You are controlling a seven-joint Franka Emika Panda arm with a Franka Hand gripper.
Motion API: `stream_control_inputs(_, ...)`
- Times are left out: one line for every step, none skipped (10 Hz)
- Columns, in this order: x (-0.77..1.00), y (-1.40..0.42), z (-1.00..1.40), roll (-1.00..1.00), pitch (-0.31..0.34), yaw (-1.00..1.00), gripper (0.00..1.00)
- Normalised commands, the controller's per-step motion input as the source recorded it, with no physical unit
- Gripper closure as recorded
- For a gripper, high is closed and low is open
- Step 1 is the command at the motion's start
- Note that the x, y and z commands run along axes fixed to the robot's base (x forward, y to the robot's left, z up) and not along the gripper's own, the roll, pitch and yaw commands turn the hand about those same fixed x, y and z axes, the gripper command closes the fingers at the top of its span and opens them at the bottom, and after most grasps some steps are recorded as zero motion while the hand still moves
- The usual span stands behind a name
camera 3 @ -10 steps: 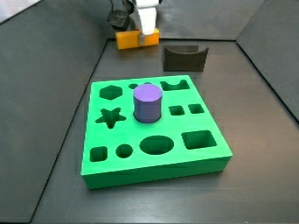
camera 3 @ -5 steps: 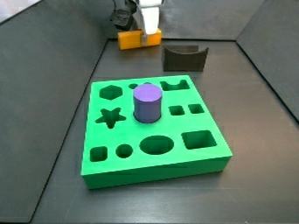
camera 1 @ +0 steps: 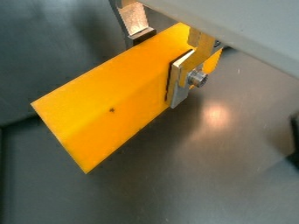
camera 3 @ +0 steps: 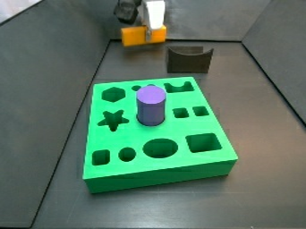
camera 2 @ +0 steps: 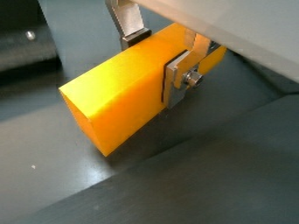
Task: Pick up the rectangle object. Move up. Place the rectangle object on the fixture. Regrasp the rectangle object. Move to above the board. Insert the rectangle object.
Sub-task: Move up, then place the rectangle object on the fixture.
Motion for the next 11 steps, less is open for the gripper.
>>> stream_control_inputs(-0.06,0.01,0.44,0.06,0.01,-0.04,1.0)
stream_control_inputs(-0.05,0.01,0.34,0.06,0.023,-0.04,1.0)
stream_control_inputs(0.0,0.0,1.0,0.0,0.0,0.0,1.0)
stream_control_inputs(0.0,0.0,1.0,0.0,0.024,0.0,1.0)
stream_control_inputs(-0.01,0.0,1.0,0.02,0.042,-0.01,1.0)
stream_control_inputs(-0.01,0.0,1.0,0.03,0.05,-0.01,1.0)
stream_control_inputs(-0.02,0.0,1.0,0.05,0.058,-0.01,1.0)
stream_control_inputs(-0.02,0.0,1.0,0.06,0.066,0.0,1.0)
stream_control_inputs(-0.02,0.0,0.99,0.07,0.072,0.01,1.0)
stream_control_inputs(-0.02,-0.01,0.84,0.07,0.08,0.01,1.0)
stream_control_inputs(-0.01,0.0,0.7,0.08,0.087,0.02,1.0)
